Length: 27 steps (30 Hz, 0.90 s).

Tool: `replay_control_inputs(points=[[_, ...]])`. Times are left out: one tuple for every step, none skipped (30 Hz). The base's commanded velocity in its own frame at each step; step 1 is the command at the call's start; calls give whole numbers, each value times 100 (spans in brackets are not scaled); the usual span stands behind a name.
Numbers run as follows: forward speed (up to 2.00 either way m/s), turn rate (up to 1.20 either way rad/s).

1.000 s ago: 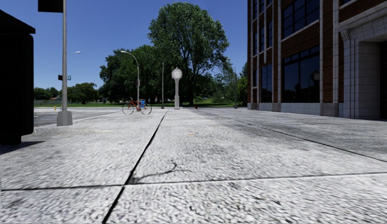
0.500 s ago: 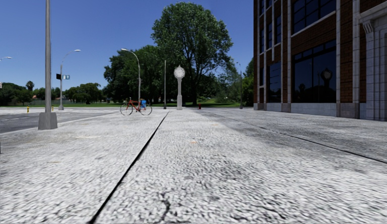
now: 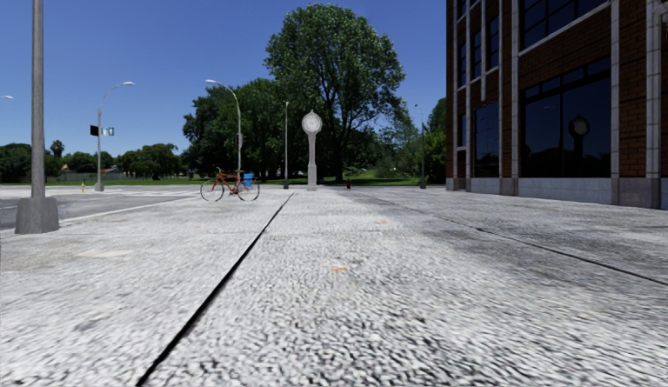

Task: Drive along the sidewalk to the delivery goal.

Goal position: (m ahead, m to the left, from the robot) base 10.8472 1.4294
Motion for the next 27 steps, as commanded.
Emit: replay_control_inputs(points=[[200, 0], [200, 9], [200, 30], [200, 30], [200, 44], [200, 51], [200, 52], [200, 52], [200, 53], [200, 53], [200, 53], [200, 53], [200, 53], [200, 50], [200, 40], [200, 0], [200, 0], [200, 0], [200, 0], [200, 0], [200, 0], [200, 0], [200, 0], [200, 0], [200, 0], [200, 0], [200, 0]])
